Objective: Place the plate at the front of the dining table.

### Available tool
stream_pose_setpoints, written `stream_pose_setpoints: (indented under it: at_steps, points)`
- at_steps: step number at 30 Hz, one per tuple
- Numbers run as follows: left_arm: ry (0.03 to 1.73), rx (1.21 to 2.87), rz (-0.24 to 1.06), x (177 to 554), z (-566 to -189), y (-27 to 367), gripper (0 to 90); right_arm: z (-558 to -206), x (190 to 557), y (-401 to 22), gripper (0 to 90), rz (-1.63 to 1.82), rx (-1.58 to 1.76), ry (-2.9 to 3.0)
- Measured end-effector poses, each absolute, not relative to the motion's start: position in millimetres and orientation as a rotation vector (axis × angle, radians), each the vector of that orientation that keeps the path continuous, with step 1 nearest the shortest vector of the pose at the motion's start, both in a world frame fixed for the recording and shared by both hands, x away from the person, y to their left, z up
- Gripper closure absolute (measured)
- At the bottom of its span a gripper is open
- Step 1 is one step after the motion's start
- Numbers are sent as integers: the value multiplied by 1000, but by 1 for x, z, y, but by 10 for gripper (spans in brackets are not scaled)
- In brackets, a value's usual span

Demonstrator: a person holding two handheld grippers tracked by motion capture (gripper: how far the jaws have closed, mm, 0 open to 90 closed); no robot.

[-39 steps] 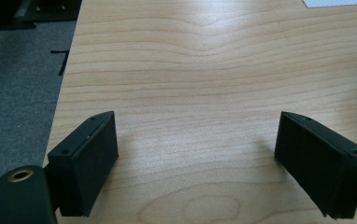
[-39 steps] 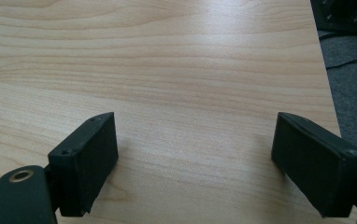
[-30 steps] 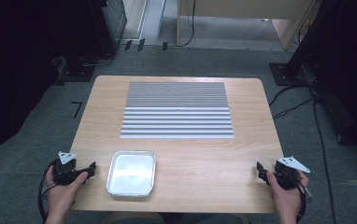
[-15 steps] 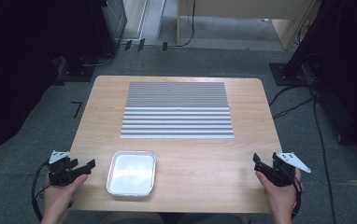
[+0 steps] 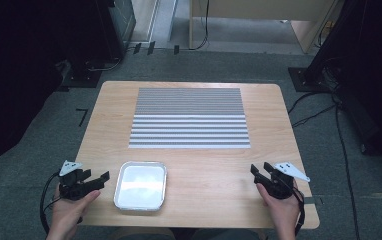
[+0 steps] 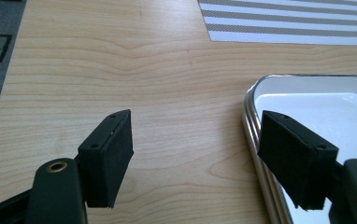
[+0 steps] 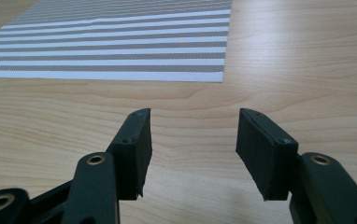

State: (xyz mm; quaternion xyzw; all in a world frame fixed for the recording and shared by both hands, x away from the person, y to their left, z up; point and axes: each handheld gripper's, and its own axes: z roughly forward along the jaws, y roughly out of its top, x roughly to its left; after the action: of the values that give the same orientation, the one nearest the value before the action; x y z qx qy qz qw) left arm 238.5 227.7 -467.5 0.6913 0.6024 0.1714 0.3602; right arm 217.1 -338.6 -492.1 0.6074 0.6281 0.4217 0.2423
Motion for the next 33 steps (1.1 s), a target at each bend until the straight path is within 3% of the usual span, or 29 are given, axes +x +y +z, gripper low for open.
stream_pose_setpoints:
  at_steps: [3, 12, 15, 16, 17, 20, 22, 26, 30, 33]
  points:
    - [1538, 1777, 434, 235, -466, 227, 329, -491, 217, -330, 484, 1141, 1648, 1723]
    - [1504, 1787, 370, 234, -468, 224, 368, -487, 221, -311, 465, 1153, 1669, 1708]
    - [1445, 1775, 344, 233, -465, 224, 351, -487, 223, -298, 421, 1148, 1651, 1757]
    - [1434, 1762, 337, 233, -462, 224, 343, -486, 224, -289, 303, 1127, 1667, 1791]
    - [1439, 1757, 334, 233, -462, 225, 345, -485, 225, -284, 286, 1110, 1685, 1802]
    - [1448, 1756, 332, 233, -461, 225, 374, -484, 224, -273, 299, 1125, 1679, 1836]
    - [1451, 1764, 325, 233, -461, 224, 452, -484, 224, -261, 305, 1114, 1654, 1859]
    - [1437, 1777, 306, 233, -462, 222, 456, -483, 223, -240, 353, 1128, 1632, 1865]
    - [1428, 1788, 288, 232, -462, 219, 491, -483, 225, -225, 435, 1177, 1643, 1851]
    - [1438, 1811, 288, 232, -465, 217, 571, -485, 227, -211, 500, 1207, 1651, 1863]
